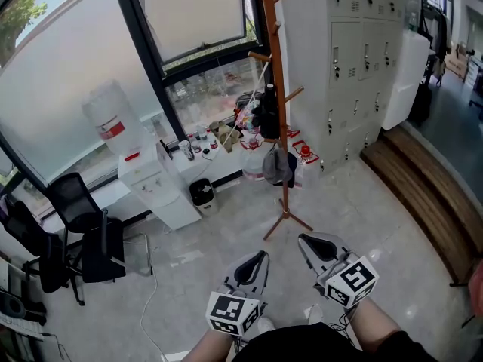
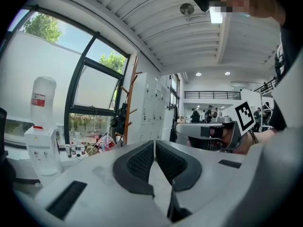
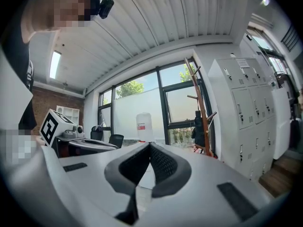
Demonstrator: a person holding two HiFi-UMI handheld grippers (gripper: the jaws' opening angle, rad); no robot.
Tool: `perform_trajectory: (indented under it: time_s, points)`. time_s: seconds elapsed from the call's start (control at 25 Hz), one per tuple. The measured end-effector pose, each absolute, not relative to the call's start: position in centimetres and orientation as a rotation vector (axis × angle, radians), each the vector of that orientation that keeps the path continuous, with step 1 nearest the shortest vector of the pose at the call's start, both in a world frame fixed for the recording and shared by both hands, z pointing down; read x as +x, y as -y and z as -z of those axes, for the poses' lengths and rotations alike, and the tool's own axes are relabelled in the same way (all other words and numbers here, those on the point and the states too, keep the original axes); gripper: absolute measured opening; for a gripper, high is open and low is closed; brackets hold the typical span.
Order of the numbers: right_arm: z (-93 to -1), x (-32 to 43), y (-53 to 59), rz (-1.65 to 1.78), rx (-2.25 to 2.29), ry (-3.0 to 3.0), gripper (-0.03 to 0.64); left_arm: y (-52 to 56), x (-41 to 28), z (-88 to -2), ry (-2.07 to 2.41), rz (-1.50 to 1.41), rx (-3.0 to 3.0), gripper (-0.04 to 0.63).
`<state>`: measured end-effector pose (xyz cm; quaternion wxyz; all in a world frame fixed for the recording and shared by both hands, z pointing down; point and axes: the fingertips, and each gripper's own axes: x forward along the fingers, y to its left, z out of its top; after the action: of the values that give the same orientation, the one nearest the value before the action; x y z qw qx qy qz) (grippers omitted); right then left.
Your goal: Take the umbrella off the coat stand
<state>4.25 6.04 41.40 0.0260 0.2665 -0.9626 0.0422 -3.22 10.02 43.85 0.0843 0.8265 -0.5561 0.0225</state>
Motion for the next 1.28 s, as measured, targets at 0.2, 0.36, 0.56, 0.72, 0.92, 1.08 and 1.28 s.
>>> perform_trajectory:
  time_s: [0.2, 0.36, 0.56, 0.72, 0.92, 1.08, 1.28]
  points:
    - [-41.5, 2.4, -6.6, -0.129, 0.861, 2.966, 0.054, -10.6, -5.2, -44.2, 1.634, -0.063, 2.484, 0.026]
    - [-41.4, 0.8, -6.8, -0.125, 0.897, 2.962, 0.054, -10.9, -6.9, -44.1, 1.613, -0.059, 2.504, 0.026]
    - [-41.2, -0.4, -7.0, -0.116, 0.95, 2.95, 0.054, -11.2, -8.6, -44.0, 1.597, -0.047, 2.526, 0.026]
    - [-40.8, -1.6, -7.0, -0.108, 0.951, 2.946, 0.054, -11.3, -9.8, -43.9, 1.593, -0.026, 2.522, 0.026]
    - [-40.6, -2.5, -6.1, -0.102, 0.947, 2.948, 0.054, -10.9, -10.6, -44.2, 1.594, -0.026, 2.514, 0.026]
    - [-40.7, -2.8, -4.9, -0.099, 0.928, 2.953, 0.054, -9.6, -10.9, -44.3, 1.615, -0.032, 2.506, 0.026]
    - [-40.5, -2.4, -2.1, -0.098, 0.914, 2.966, 0.054, -6.9, -10.5, -44.0, 1.629, -0.031, 2.499, 0.026]
